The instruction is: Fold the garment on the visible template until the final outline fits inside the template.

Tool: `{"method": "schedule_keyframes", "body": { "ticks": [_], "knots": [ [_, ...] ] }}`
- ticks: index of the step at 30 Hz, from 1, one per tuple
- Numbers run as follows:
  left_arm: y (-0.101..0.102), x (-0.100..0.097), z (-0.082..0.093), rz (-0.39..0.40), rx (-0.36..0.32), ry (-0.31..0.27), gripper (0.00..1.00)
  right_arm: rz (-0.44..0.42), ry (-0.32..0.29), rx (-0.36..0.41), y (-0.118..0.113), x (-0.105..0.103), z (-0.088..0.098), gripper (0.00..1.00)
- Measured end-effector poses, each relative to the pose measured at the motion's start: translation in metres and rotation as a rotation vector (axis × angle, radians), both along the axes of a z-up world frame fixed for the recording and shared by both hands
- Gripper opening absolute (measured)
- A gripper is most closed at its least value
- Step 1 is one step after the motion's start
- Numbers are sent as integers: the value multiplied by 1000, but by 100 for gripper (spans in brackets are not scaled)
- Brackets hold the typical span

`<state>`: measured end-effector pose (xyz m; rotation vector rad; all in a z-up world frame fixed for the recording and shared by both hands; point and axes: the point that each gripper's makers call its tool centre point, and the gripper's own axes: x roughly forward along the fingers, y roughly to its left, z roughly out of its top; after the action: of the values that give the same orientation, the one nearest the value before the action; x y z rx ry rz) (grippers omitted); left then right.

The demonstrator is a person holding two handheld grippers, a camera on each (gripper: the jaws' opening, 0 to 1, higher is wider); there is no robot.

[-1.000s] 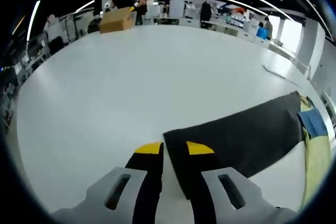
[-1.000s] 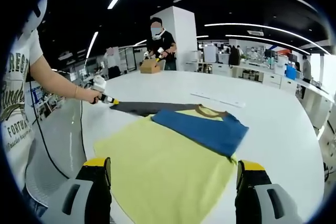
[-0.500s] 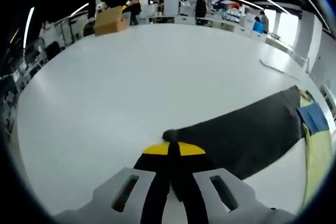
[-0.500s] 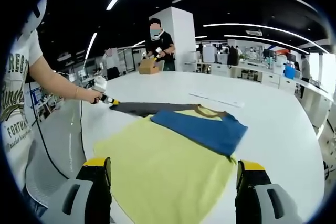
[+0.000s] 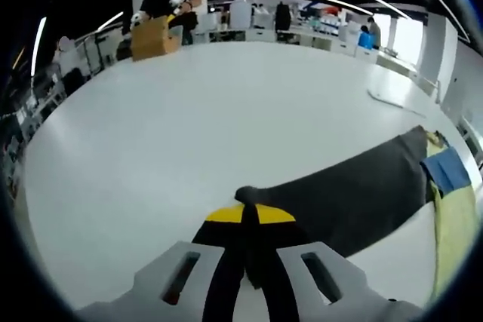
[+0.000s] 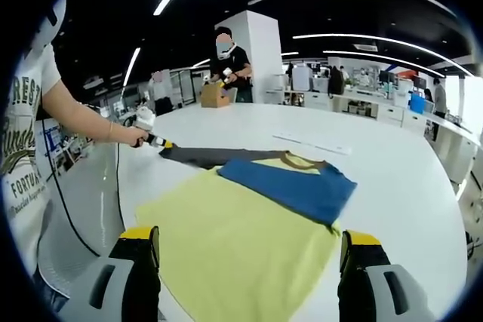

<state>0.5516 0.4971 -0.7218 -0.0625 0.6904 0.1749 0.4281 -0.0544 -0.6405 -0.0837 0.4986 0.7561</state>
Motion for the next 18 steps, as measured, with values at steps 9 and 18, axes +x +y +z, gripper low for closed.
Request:
{"method": "schedule_keyframes", "body": {
  "ticks": [9,18],
  "knots": [
    [-12,4,15,-18,-11,-31,0,7,-3,4,0,0,0,99],
    [-32,11,32,-57,-43,-68,0,23,-9,8,2,-1,1,99]
  ]
}}
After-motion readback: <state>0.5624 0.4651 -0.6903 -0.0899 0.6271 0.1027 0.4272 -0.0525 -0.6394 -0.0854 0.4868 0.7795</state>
